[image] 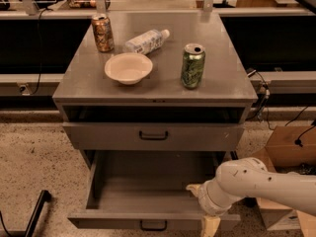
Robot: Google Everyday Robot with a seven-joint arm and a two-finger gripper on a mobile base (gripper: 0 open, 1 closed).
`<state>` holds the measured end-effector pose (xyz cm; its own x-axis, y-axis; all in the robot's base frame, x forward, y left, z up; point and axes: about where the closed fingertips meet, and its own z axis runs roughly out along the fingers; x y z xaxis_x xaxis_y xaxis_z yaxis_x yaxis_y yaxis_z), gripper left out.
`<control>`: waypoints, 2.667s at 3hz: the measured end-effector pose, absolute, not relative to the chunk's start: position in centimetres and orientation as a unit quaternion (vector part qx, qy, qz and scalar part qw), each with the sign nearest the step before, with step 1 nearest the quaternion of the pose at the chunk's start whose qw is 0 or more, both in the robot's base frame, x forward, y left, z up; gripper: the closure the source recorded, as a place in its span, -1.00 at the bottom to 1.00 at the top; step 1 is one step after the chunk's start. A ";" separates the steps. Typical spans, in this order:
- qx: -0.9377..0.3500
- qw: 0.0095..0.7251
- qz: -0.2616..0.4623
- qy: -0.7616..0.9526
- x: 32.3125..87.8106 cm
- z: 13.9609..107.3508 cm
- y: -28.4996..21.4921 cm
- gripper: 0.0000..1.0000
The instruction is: Open middle drawer
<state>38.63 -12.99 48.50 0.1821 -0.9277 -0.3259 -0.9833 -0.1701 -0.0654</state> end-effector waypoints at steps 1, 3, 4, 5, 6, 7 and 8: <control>-0.759 0.133 0.085 0.632 39.3 49.9 -13.5 -0.74; -0.750 0.128 0.061 0.646 48.5 48.2 -15.6 0.09; -0.741 0.132 0.068 0.655 52.6 45.9 -15.2 0.55; -0.719 0.125 0.092 0.678 53.6 41.6 -14.3 0.98; -0.693 0.114 0.120 0.702 51.7 38.1 -12.8 1.00; -0.690 0.102 0.136 0.703 48.4 37.8 -11.3 1.00; -0.699 0.081 0.155 0.693 44.5 38.7 -10.3 1.00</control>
Offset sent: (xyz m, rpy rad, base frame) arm 0.1233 -0.0398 0.0077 -0.0713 -0.0959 -0.0766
